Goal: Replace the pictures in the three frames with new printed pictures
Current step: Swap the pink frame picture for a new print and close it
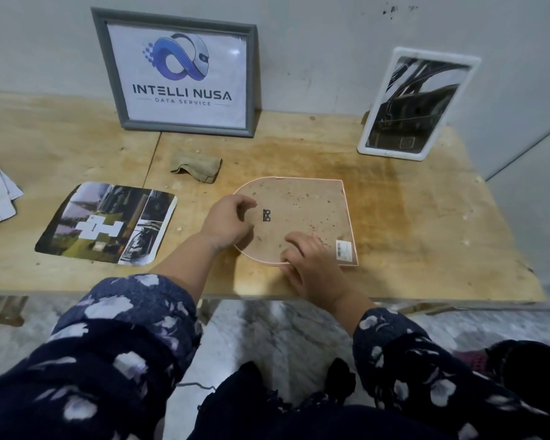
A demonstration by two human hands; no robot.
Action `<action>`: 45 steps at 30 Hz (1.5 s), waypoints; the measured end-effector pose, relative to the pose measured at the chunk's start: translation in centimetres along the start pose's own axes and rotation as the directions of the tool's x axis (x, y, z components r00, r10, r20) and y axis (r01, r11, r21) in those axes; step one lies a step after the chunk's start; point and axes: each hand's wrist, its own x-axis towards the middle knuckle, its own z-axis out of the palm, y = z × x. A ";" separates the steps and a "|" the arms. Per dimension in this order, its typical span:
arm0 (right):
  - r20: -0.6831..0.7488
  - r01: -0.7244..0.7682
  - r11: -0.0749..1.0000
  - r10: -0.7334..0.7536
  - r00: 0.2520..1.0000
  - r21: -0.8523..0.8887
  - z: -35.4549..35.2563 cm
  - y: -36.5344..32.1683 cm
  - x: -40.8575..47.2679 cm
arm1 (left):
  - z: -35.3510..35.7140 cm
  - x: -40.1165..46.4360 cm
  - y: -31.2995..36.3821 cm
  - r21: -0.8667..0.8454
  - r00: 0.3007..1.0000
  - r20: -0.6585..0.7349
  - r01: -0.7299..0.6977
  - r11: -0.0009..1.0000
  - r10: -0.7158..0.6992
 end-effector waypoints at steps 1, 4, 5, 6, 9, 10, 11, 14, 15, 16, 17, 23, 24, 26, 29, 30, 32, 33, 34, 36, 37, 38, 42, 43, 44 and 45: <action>0.012 -0.010 1.000 0.010 1.000 -0.019 0.0 -0.1 0.0 | 0.0 -0.4 -0.4 -0.047 0.999 -0.033 -0.015 0.999 0.013; 0.023 -0.030 0.998 0.032 0.999 -0.063 0.4 -0.6 0.1 | -0.2 -1.4 -1.1 -0.066 0.991 -0.134 -0.037 0.997 0.028; 0.020 -0.038 0.998 0.039 0.999 -0.050 0.4 -0.9 0.2 | -0.4 -1.5 -1.3 -0.073 0.980 -0.199 -0.016 0.997 0.001; -0.001 -0.047 0.998 0.047 0.999 -0.032 0.2 -1.2 0.5 | -0.5 -1.5 -1.6 -0.100 0.962 -0.268 0.021 0.995 -0.048; -0.025 -0.134 0.990 0.135 0.991 0.045 -2.6 -2.4 2.8 | -1.4 -1.2 -2.1 -0.231 0.921 -0.332 0.130 0.964 -0.204; -0.020 -0.175 0.981 0.177 0.984 0.084 -4.2 -2.7 3.8 | -1.6 -1.1 -2.0 -0.266 0.926 -0.297 0.154 0.952 -0.233; -0.015 -0.217 0.967 0.221 0.975 0.135 -5.8 -3.0 4.9 | -1.7 -0.9 -1.7 -0.294 0.934 -0.256 0.171 0.940 -0.250; -0.054 -0.314 0.908 0.341 0.938 0.277 -11.0 -3.3 8.2 | -2.1 -0.3 0.8 -0.346 0.959 -0.137 0.190 0.919 -0.250; -0.079 -0.344 0.888 0.384 0.920 0.305 -12.5 -3.2 9.0 | -2.2 0.0 1.8 -0.364 0.964 -0.105 0.192 0.911 -0.245; -0.104 -0.368 0.867 0.423 0.900 0.336 -14.0 -3.0 9.6 | -2.5 0.3 2.9 -0.392 0.967 -0.074 0.195 0.899 -0.242; -0.128 -0.381 0.841 0.457 0.880 0.385 -15.5 -2.8 10.1 | -2.6 0.8 3.9 -0.417 0.970 -0.052 0.195 0.888 -0.237; 0.062 -0.285 0.217 0.686 0.725 0.934 -19.3 -0.1 9.7 | -2.8 2.5 7.9 -0.597 0.968 0.100 0.242 0.765 -0.229; 0.128 -0.278 0.100 0.706 0.697 0.955 -19.0 0.8 9.4 | -2.7 2.6 8.3 -0.638 0.968 0.118 0.244 0.730 -0.221; 0.260 -0.285 -0.087 0.711 0.653 0.955 -17.8 2.0 8.4 | -2.4 2.6 8.2 -0.640 0.963 0.139 0.266 0.721 -0.232; 0.381 -0.349 -0.192 0.678 0.629 0.917 -15.5 3.2 6.8 | -1.8 2.9 7.1 -0.582 0.953 0.128 0.297 0.757 -0.276; 0.384 -0.394 -0.156 0.696 0.607 0.906 -14.4 3.7 6.6 | -1.4 3.1 6.6 -0.556 0.949 0.107 0.306 0.773 -0.298; 0.332 -0.475 -0.045 0.771 0.542 0.879 -12.0 4.7 6.5 | -0.7 3.3 5.8 -0.512 0.946 0.041 0.296 0.806 -0.321; 0.310 -0.508 -0.005 0.797 0.519 0.862 -10.8 5.1 6.6 | -0.4 3.2 5.7 -0.496 0.943 0.018 0.298 0.815 -0.333; 0.296 -0.536 0.024 0.811 0.504 0.844 -9.6 5.5 6.7 | 0.0 3.0 5.7 -0.474 0.939 0.013 0.308 0.825 -0.343; 0.287 -0.599 0.071 0.829 0.479 0.797 -7.5 6.2 6.8 | 0.7 3.0 5.5 -0.456 0.931 0.016 0.332 0.826 -0.366; 0.290 -0.628 0.083 0.835 0.468 0.774 -6.4 6.7 6.7 | 1.1 3.1 5.2 -0.445 0.927 0.006 0.339 0.829 -0.375; 0.294 -0.649 0.092 0.837 0.461 0.756 -5.6 6.9 6.6 | 1.4 3.3 4.9 -0.424 0.928 0.000 0.338 0.840 -0.374; 0.293 -0.777 0.190 0.852 0.434 0.600 -3.8 7.3 6.5 | 2.4 3.8 4.4 -0.341 0.919 -0.017 0.366 0.866 -0.394; 0.290 -0.794 0.218 0.850 0.441 0.567 -3.7 7.4 6.5 | 2.5 3.8 4.3 -0.310 0.916 -0.029 0.372 0.875 -0.400; 0.297 -0.812 0.236 0.847 0.442 0.533 -3.6 7.5 6.7 | 2.6 3.9 4.3 -0.267 0.915 -0.036 0.379 0.886 -0.402; 0.307 -0.825 0.255 0.840 0.447 0.504 -3.6 7.7 6.7 | 2.6 3.8 4.3 -0.227 0.915 -0.036 0.384 0.895 -0.402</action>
